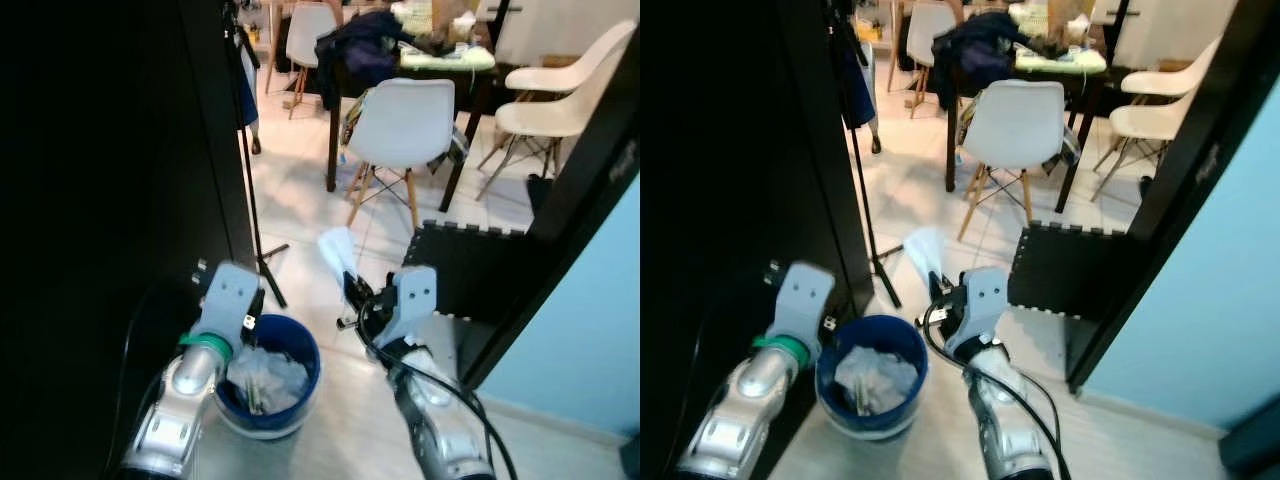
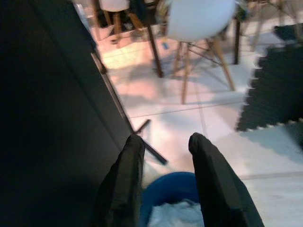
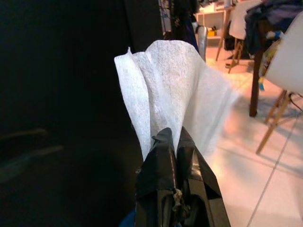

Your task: Clean up the room

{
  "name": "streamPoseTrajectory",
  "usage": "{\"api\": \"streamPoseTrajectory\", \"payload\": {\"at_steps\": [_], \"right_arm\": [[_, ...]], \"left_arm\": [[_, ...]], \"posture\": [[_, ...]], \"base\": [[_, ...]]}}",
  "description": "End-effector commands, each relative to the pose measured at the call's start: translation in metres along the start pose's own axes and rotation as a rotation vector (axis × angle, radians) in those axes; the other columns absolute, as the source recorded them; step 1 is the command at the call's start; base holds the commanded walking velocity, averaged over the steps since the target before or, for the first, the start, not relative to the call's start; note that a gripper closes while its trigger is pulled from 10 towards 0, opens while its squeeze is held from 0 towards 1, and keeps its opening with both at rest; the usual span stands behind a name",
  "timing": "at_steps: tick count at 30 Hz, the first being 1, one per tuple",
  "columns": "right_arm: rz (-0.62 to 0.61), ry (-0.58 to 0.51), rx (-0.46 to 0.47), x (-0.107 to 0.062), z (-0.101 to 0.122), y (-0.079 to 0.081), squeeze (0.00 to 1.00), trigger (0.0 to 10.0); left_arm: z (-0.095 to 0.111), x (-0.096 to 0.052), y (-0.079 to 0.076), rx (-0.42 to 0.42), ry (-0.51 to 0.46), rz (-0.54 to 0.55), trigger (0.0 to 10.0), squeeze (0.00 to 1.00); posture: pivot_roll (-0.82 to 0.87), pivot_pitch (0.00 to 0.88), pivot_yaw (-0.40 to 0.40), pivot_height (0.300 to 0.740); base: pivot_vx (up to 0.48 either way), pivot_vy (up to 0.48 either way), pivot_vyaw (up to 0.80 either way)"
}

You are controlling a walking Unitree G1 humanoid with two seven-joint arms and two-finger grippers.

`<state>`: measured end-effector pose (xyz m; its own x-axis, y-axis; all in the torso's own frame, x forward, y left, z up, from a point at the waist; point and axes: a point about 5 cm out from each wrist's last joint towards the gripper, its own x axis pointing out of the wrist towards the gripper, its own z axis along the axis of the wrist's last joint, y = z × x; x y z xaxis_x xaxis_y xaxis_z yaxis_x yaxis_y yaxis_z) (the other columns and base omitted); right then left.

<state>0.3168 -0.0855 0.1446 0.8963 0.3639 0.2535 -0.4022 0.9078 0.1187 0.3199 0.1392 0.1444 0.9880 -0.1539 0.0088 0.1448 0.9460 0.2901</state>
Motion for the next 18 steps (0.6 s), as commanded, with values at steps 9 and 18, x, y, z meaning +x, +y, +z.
{"api": "streamPoseTrajectory", "payload": {"at_steps": [9, 18], "right_arm": [[-0.132, 0.034, -0.058, -0.001, -0.007, -0.017, 0.00, 10.0], [-0.151, 0.046, -0.075, -0.003, -0.008, -0.022, 0.00, 10.0]], "left_arm": [[-0.010, -0.003, 0.001, 0.013, 0.035, -0.023, 10.0, 0.00], [-0.011, -0.003, -0.001, 0.024, 0.041, -0.047, 10.0, 0.00]], "posture": [[-0.07, 0.029, 0.067, 0.715], [-0.07, 0.033, 0.069, 0.715]], "base": [[0.415, 0.107, 0.00], [0.388, 0.187, 0.00]]}}
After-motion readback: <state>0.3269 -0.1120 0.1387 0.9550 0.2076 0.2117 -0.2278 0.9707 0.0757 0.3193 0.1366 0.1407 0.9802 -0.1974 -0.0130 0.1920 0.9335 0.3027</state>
